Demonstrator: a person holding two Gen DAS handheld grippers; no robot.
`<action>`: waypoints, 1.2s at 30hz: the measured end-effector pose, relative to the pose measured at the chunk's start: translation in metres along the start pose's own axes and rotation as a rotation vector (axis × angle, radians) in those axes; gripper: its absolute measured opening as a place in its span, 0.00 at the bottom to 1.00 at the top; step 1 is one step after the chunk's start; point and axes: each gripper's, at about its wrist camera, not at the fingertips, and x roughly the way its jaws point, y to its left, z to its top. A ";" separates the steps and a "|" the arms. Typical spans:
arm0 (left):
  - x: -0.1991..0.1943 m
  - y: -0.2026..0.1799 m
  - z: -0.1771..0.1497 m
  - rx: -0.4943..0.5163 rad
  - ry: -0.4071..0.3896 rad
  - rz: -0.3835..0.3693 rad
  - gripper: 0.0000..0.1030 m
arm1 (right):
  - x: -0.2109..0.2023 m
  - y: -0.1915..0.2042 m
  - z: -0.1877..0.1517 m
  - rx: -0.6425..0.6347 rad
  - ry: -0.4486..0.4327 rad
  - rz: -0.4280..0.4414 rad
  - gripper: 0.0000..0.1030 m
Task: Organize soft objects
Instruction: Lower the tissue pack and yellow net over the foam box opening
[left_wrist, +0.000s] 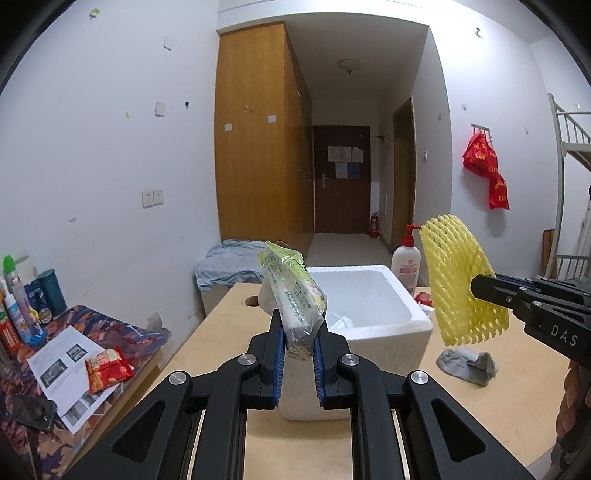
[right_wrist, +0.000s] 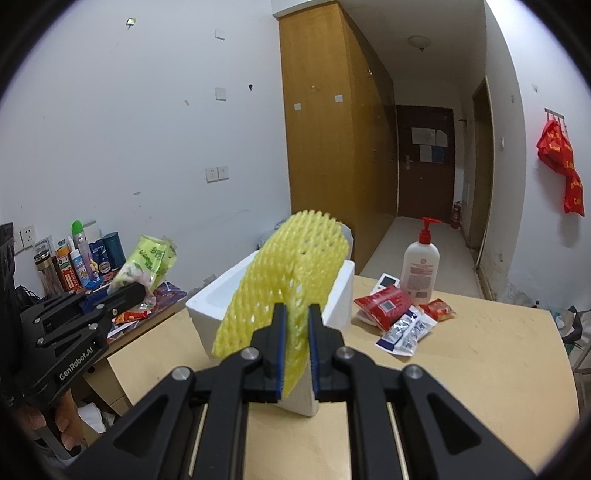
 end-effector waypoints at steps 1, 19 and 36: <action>0.002 0.000 0.001 0.001 0.001 -0.001 0.14 | 0.002 0.000 0.001 0.001 0.002 0.001 0.13; 0.055 -0.004 0.028 0.018 0.023 -0.053 0.14 | 0.041 -0.008 0.027 0.004 0.018 0.008 0.13; 0.115 -0.014 0.035 0.024 0.094 -0.119 0.14 | 0.069 -0.025 0.034 0.034 0.036 -0.011 0.13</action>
